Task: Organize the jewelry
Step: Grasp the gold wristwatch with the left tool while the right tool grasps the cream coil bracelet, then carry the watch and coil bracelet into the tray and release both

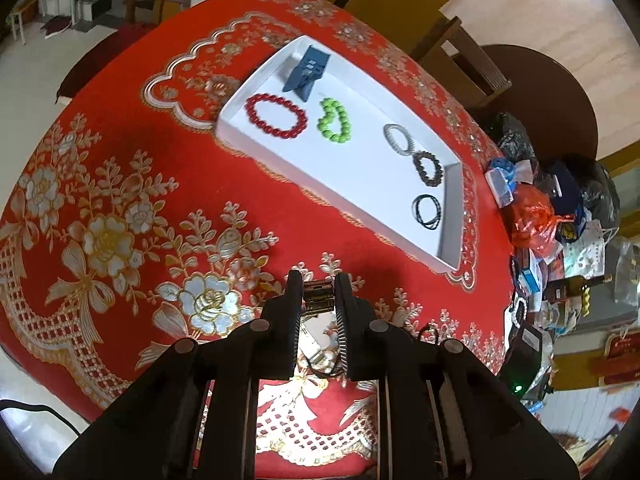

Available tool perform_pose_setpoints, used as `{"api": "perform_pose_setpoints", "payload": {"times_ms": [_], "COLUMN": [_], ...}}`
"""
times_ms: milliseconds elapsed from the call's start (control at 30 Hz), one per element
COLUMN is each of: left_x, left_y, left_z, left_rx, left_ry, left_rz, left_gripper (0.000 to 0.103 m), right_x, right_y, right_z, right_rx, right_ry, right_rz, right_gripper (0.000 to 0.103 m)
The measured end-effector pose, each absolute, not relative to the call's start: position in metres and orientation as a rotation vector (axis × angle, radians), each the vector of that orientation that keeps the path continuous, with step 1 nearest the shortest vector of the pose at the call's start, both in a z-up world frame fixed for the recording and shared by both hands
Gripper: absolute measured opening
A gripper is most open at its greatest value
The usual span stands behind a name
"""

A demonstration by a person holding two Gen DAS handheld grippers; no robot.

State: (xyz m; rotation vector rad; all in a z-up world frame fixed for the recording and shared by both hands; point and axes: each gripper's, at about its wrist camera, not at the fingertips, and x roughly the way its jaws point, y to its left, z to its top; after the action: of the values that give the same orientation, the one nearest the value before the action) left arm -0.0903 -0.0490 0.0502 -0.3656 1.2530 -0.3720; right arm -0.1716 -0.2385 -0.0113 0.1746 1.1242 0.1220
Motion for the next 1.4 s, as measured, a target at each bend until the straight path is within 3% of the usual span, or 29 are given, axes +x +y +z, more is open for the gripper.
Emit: {"api": "perform_pose_setpoints", "payload": {"times_ms": [767, 1400], "left_x": [-0.046, 0.039], "left_y": [-0.107, -0.176], "left_z": [0.139, 0.088], "left_rx": [-0.216, -0.046], "left_ry": [1.108, 1.200], "left_rz": [-0.511, -0.545], "left_gripper": [0.014, 0.014], "right_x": [-0.147, -0.072], "right_y": [-0.291, -0.310], "right_z": [0.072, 0.041], "right_rx": [0.288, 0.353], "right_ry": [0.929, 0.998], "right_rz": [0.075, 0.012], "right_gripper": [0.008, 0.008]}}
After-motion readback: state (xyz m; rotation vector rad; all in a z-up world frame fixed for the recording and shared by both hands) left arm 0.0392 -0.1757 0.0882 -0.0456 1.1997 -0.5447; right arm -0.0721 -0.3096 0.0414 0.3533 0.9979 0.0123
